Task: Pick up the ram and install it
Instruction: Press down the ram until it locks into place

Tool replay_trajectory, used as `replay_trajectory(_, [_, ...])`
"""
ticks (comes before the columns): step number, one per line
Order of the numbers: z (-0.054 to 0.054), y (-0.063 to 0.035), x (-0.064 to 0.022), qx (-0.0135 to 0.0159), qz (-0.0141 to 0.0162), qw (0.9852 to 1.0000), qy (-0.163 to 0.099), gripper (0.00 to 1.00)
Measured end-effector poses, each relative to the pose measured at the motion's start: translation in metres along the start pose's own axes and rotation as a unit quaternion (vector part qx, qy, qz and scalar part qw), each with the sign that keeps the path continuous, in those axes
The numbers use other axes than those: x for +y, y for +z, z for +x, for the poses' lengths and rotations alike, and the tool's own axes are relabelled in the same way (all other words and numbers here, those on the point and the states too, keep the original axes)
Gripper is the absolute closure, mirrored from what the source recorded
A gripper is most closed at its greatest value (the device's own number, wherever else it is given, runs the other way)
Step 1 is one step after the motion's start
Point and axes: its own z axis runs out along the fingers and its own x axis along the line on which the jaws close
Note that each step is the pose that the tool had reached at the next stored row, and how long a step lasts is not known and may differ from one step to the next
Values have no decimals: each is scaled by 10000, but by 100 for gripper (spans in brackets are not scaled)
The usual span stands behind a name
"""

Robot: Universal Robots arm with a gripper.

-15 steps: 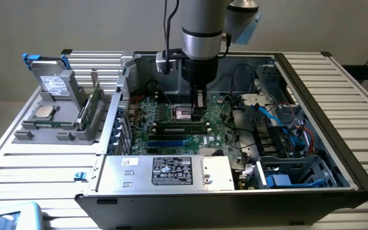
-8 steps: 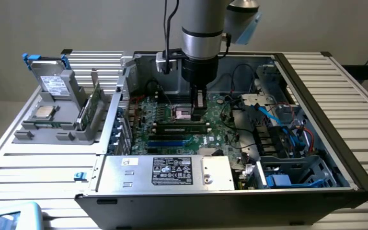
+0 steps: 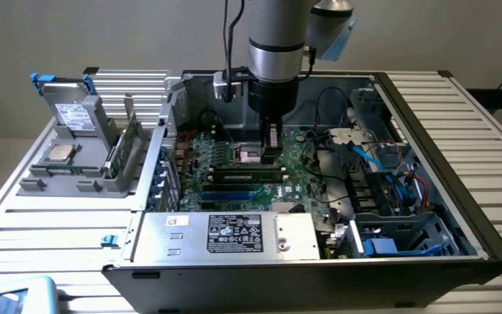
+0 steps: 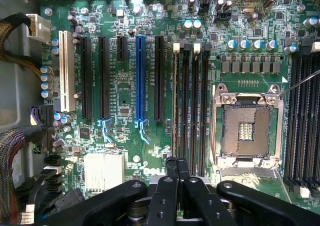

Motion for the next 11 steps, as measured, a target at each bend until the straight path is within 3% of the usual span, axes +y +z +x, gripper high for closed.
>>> replay_trajectory(4, [15, 48, -14, -16, -29, 10000, 2, 89])
replay_trajectory(6, [23, 74, -18, -41, -34, 10000, 4, 89])
replay_trajectory(8, [30, 96, -21, -81, -37, 10000, 7, 89])
replay_trajectory(11, [42, 128, -23, -164, -40, 9999, 14, 89])
